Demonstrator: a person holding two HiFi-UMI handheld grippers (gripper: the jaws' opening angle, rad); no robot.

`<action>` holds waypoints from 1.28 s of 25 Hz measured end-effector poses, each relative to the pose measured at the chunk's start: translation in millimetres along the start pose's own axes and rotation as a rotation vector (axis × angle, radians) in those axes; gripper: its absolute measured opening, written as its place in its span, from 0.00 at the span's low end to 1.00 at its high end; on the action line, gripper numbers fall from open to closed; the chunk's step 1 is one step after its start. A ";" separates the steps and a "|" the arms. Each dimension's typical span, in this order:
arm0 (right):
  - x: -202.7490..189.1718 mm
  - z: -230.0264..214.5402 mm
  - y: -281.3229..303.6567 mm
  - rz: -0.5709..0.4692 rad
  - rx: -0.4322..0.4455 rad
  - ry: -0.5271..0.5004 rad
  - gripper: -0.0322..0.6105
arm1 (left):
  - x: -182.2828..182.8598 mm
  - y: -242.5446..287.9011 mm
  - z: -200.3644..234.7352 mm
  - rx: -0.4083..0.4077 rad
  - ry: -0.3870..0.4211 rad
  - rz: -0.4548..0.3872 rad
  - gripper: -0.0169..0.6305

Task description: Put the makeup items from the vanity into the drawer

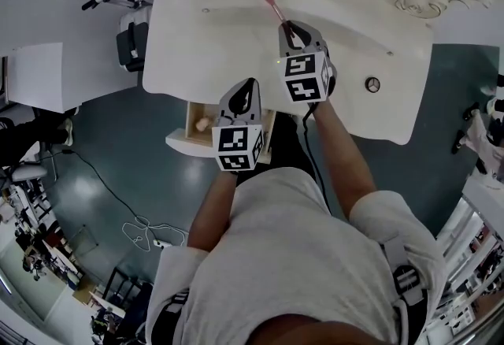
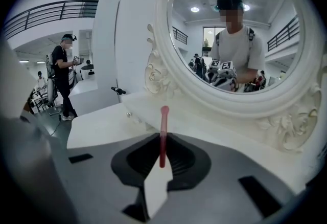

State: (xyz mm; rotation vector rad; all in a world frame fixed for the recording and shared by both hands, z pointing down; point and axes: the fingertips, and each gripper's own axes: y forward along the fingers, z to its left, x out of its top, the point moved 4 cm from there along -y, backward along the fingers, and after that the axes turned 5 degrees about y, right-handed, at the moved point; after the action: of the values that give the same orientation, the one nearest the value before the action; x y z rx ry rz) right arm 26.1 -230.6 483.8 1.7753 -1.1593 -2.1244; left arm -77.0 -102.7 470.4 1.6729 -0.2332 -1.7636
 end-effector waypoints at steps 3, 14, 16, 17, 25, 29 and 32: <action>-1.9 9.2 -11.9 -0.015 -0.001 -0.017 0.13 | 0.2 -4.6 1.5 -0.003 0.002 -0.008 0.04; -10.2 31.6 -50.0 -0.058 -0.018 0.000 0.13 | 1.3 -23.8 -0.7 -0.041 0.039 -0.034 0.04; -13.0 36.1 -58.2 -0.068 -0.026 -0.004 0.13 | -1.4 -28.2 -1.6 -0.048 0.042 -0.036 0.04; -14.8 39.0 -62.1 -0.070 -0.031 -0.004 0.13 | -3.2 -30.6 -1.6 -0.052 0.043 -0.036 0.04; -28.7 72.5 -90.8 -0.082 -0.049 0.024 0.13 | -14.1 -53.7 5.9 -0.084 0.049 -0.045 0.04; -30.3 89.2 -101.9 -0.084 -0.057 0.014 0.13 | -17.3 -64.8 11.7 -0.099 0.046 -0.047 0.04; -34.9 105.5 -106.4 -0.081 -0.055 0.014 0.13 | -24.6 -73.8 19.4 -0.105 0.044 -0.040 0.04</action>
State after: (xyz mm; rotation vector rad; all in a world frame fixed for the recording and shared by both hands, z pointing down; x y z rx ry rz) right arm -19.4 -88.7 445.1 1.8396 -1.0328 -2.1620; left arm -122.6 -39.4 451.9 1.6487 -0.0862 -1.7355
